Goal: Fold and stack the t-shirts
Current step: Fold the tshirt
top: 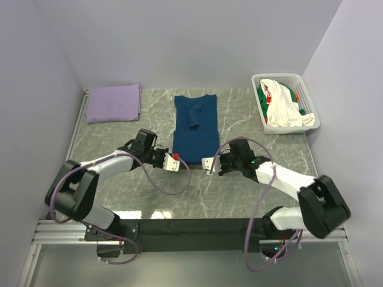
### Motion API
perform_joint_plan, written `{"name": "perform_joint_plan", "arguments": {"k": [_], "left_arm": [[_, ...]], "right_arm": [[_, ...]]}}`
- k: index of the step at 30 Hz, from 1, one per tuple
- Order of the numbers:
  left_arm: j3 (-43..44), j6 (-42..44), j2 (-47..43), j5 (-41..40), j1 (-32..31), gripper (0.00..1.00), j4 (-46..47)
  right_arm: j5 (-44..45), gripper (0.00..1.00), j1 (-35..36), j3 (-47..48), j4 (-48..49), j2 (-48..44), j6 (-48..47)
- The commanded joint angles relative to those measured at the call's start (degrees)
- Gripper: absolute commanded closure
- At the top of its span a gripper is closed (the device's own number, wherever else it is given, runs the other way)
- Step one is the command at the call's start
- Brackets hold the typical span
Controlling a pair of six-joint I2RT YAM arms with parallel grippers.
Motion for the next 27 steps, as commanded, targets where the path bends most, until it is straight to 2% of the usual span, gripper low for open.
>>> {"name": "perform_joint_plan", "arguments": {"k": [1,8,12,15,17,20,23,26,27], "left_arm": [[0.6,-4.9,-7.1,6.6,-0.8,0.99,-9.8],[-3.0,-4.3,-21.8,10.6,-4.7,0.99,-25.6],[-6.1,-5.2,-35.2,13.3,-8.5,0.99,-31.5],[-6.4,-11.1,-42.9,15.9,-11.3,0.99,-36.1],[-5.7,-16.2,-45.6,16.3,-12.4,0.99,-36.1],[-4.0,-23.6,-47.6,15.6,-12.4,0.99,-34.9],[-1.7,-28.9,-45.5,12.3,-12.1,0.99,-32.7],[0.9,-27.3,-41.0,14.4,-8.5,0.99,-32.4],[2.3,-24.4,-39.4,15.6,-4.5,0.99,-33.5]], "right_arm": [[-2.8,1.00,0.8,1.8,-10.5,-7.2,4.5],[-3.9,1.00,7.4,0.2,-24.4,-23.9,11.0],[-4.1,1.00,15.1,-1.4,-32.0,-34.2,15.0],[-4.0,1.00,18.5,-1.4,-36.5,-41.0,18.8],[-3.8,1.00,20.9,-0.2,-38.5,-44.1,21.0],[-3.1,1.00,21.5,2.6,-38.5,-44.2,23.1],[-0.2,1.00,21.4,4.8,-36.9,-40.8,21.1],[-0.9,1.00,18.3,6.9,-35.2,-35.7,17.5],[-2.1,1.00,16.6,7.4,-34.3,-34.4,16.7]]}}
